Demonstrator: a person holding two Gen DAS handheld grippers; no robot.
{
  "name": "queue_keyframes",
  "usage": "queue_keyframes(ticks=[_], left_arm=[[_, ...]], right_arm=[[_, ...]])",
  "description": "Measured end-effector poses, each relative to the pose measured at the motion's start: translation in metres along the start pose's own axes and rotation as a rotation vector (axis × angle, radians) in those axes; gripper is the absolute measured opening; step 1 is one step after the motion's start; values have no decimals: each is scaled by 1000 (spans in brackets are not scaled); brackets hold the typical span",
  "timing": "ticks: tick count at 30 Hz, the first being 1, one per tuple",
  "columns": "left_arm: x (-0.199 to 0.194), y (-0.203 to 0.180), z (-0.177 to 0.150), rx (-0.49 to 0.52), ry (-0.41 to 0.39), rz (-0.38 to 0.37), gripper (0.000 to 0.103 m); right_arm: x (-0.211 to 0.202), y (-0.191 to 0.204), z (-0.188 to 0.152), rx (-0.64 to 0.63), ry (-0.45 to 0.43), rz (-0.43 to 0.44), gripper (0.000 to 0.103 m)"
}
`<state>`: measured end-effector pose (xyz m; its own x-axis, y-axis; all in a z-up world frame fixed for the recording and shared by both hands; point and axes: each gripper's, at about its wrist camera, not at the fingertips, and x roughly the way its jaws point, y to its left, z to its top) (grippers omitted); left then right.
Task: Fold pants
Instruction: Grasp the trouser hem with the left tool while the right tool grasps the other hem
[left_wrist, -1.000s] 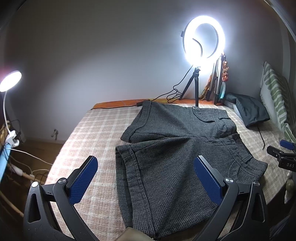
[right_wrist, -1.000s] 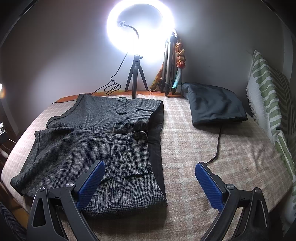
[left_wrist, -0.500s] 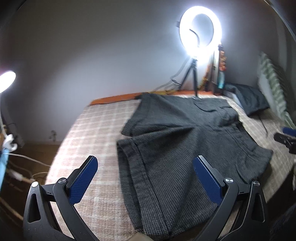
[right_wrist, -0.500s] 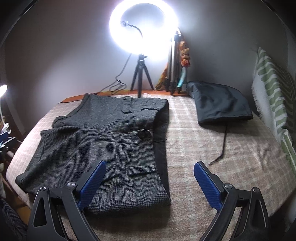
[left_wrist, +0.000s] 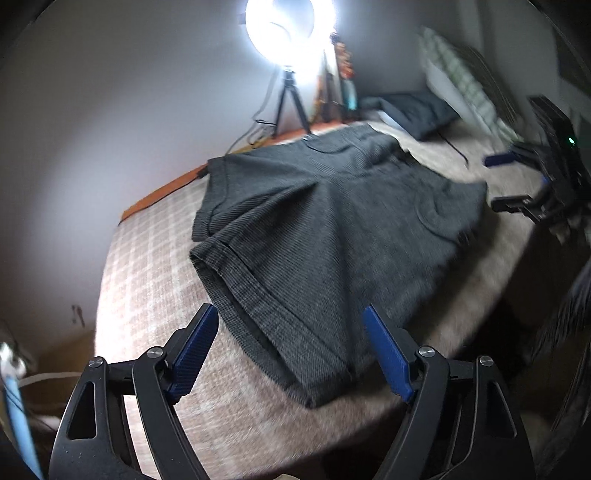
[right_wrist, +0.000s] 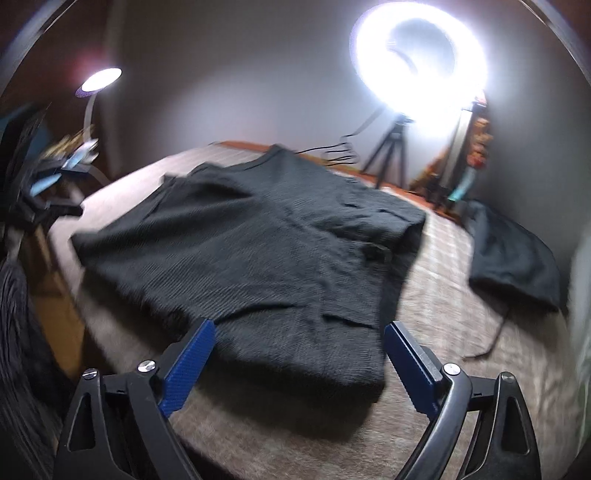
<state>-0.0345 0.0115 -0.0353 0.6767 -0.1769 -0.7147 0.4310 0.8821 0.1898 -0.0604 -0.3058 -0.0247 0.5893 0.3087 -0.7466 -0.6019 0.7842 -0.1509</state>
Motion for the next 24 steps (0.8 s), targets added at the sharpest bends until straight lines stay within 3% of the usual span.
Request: queue_keyframes(ticks=[2,5,9,15,20,24], left_arm=[[0,-2,-2,40,26,-9,81],[10,4,-7,-8,94,-71,78],[24,1,-19,-39,159,-138,57],[8,-27,-27,110,119,-76,57],[4,-55,-25,286,89,-99,57],[16,-71,-28,402,112,-93,57]], right_arm=[[8,13,-6,-94,37,4,84],[22,27,-17,-216,95,-29,82],[35,29,-25,-274,131,-76,80],[40,22,-29,-280,126,-106,78],[45,19,-25,-278,154,-107,51],[42,13,-16,-245,151,-82,37]])
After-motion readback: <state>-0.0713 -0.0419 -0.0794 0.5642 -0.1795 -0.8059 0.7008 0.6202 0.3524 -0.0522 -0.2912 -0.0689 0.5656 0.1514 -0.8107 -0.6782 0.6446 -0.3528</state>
